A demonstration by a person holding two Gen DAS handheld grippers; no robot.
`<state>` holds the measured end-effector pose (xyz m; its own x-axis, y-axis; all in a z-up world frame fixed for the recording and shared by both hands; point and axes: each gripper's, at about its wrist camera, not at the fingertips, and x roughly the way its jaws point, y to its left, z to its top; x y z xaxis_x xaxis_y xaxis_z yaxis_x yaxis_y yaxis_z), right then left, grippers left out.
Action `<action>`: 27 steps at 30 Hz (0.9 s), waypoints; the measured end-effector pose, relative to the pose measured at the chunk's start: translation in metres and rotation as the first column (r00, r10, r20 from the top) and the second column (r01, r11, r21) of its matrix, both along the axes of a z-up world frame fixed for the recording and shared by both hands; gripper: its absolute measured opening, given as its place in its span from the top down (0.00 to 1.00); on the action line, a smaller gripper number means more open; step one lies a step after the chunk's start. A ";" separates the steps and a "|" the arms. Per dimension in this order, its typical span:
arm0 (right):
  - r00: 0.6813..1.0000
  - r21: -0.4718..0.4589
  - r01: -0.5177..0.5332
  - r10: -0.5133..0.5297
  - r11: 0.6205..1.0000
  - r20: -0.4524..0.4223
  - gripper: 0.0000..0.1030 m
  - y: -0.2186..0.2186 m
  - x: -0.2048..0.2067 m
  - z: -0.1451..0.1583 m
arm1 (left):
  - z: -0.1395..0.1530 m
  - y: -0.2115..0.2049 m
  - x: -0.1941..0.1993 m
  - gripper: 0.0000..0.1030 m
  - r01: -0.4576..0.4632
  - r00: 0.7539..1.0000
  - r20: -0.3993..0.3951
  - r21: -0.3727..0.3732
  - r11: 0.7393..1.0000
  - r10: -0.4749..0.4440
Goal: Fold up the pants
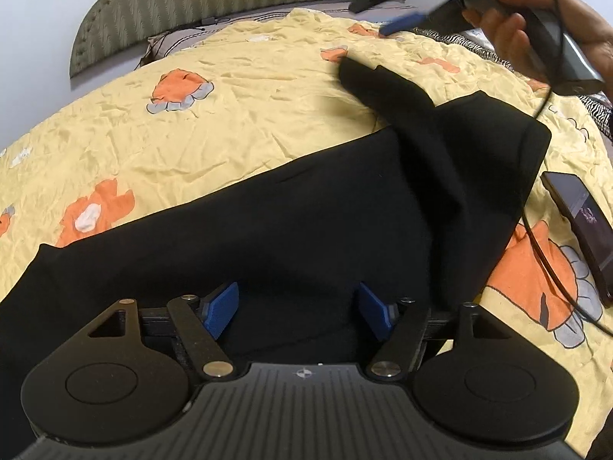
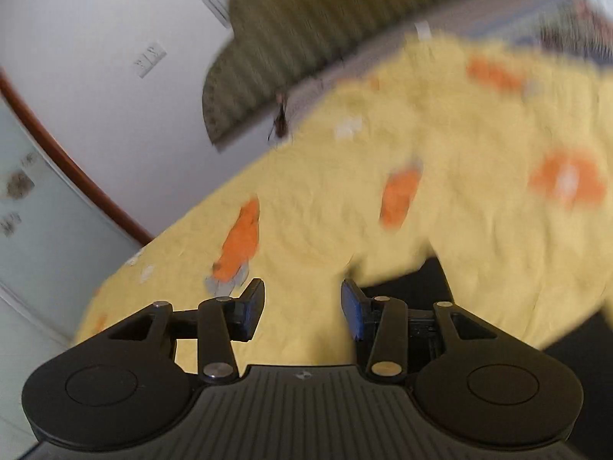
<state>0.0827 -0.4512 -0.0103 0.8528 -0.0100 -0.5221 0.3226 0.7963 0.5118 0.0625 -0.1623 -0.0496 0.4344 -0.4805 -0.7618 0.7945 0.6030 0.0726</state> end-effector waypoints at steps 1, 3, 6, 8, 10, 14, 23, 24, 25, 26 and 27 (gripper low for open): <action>1.000 -0.053 0.028 -0.028 0.998 -0.006 0.58 0.001 -0.003 0.003 | -0.001 0.001 -0.001 0.27 0.003 1.000 0.004 -0.002 1.000 -0.003; 0.997 -0.113 0.074 -0.077 0.991 -0.019 0.58 0.001 -0.019 0.002 | -0.003 0.002 -0.001 0.25 0.005 1.000 0.012 -0.011 1.000 -0.005; 0.997 -0.071 0.050 -0.054 0.996 -0.052 0.57 -0.007 -0.029 -0.015 | -0.004 0.004 0.000 0.22 0.004 1.000 0.005 -0.025 1.000 -0.004; 0.997 -0.005 0.008 -0.009 1.000 -0.074 0.56 -0.007 -0.022 -0.028 | -0.005 0.005 0.000 0.19 0.003 1.000 0.004 -0.030 1.000 -0.002; 0.994 -0.003 -0.043 0.042 0.999 -0.104 0.56 0.005 -0.010 -0.032 | -0.006 0.005 0.001 0.17 -0.004 1.000 0.004 -0.033 0.999 0.004; 0.964 -0.306 -0.151 0.072 0.940 -0.255 0.52 0.060 0.040 -0.028 | -0.006 0.007 0.002 0.16 -0.010 1.000 -0.002 -0.043 0.999 0.010; 0.887 -0.667 -0.270 -0.091 0.694 -0.454 0.47 0.110 0.118 -0.065 | -0.008 0.005 0.000 0.12 0.020 1.000 0.015 -0.062 0.998 -0.019; 0.883 -0.667 -0.274 -0.093 0.693 -0.459 0.55 0.106 0.119 -0.066 | -0.008 0.005 0.001 0.12 0.023 1.000 0.015 -0.062 0.998 -0.022; 0.881 -0.647 -0.272 -0.086 0.713 -0.465 0.72 0.100 0.118 -0.066 | -0.007 0.006 0.001 0.13 0.026 1.000 0.013 -0.065 0.998 -0.025; 0.882 -0.604 -0.255 -0.075 0.755 -0.466 0.77 0.090 0.116 -0.064 | -0.007 0.007 0.002 0.13 0.030 1.000 0.011 -0.069 0.997 -0.029; 0.888 -0.571 -0.230 -0.070 0.788 -0.455 0.86 0.081 0.112 -0.062 | -0.006 0.008 0.002 0.13 0.032 0.999 0.006 -0.076 0.997 -0.031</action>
